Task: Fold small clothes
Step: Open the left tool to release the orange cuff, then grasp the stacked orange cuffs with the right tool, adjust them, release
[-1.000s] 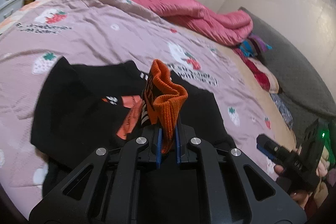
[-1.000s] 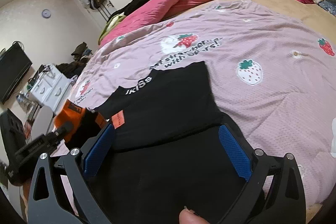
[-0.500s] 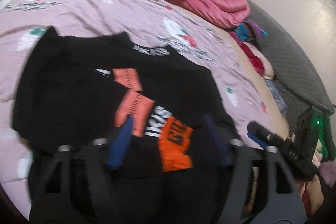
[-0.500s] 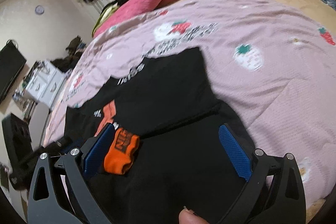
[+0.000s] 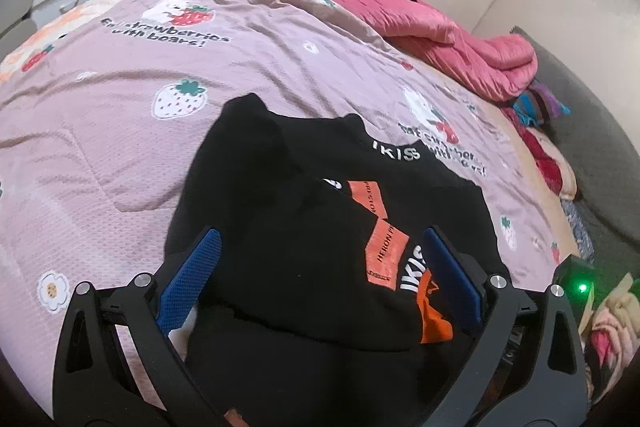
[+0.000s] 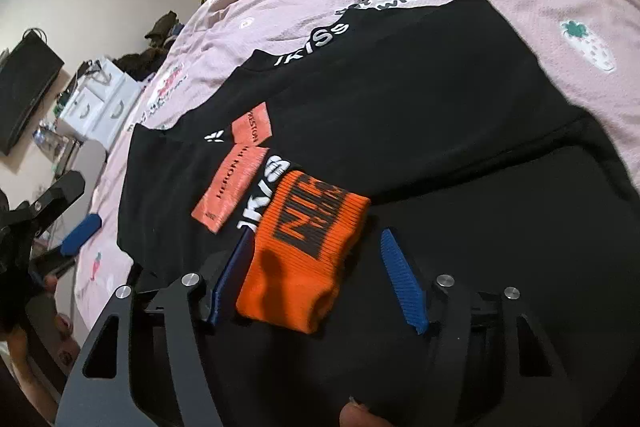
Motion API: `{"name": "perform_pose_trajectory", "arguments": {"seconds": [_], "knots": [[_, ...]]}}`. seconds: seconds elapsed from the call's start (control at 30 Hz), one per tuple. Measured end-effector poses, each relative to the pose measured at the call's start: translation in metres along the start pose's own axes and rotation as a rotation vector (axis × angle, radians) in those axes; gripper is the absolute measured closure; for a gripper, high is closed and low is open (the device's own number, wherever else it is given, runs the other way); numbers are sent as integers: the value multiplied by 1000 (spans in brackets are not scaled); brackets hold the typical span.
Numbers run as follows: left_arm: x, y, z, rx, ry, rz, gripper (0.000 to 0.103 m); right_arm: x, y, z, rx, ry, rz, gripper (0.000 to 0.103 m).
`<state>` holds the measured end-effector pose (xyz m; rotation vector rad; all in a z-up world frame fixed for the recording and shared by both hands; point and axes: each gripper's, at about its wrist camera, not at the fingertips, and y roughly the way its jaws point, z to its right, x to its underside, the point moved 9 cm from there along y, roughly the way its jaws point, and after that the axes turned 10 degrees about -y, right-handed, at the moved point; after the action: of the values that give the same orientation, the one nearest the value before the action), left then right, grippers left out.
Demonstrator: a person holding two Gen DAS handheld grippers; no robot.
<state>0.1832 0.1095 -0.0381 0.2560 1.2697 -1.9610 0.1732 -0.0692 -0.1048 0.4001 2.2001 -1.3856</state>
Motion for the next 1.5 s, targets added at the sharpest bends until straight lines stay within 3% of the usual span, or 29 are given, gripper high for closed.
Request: {"name": "perform_pose_trajectory", "arguments": {"seconds": [0.03,0.1,0.13,0.2,0.43,0.57,0.7,1.0,1.5], "knots": [[-2,-2,-3,0,-7,5,9,-1,1,-3,4,-18,3,56],[-5,-2,-9,-1,-25,9,9,-5,1,-9,1,-63,7,84],[-6,-3,-12,1,-40,12,9,-6,1,-12,0,-88,-2,90],[-11,-6,-20,2,-66,23,9,-12,-5,-16,2,-126,10,91],[-20,-16,-36,-17,-103,44,9,-70,-51,-44,-21,-316,135,93],[-21,-15,-39,-17,-115,43,9,-110,-78,-45,28,-414,201,94],[-19,-12,-35,-16,-105,33,9,-129,-80,-16,107,-401,207,94],[-17,7,-19,-31,-57,-3,9,-115,-66,34,157,-286,184,94],[-7,49,26,-17,61,-65,9,-96,-52,56,196,-239,142,91]]}}
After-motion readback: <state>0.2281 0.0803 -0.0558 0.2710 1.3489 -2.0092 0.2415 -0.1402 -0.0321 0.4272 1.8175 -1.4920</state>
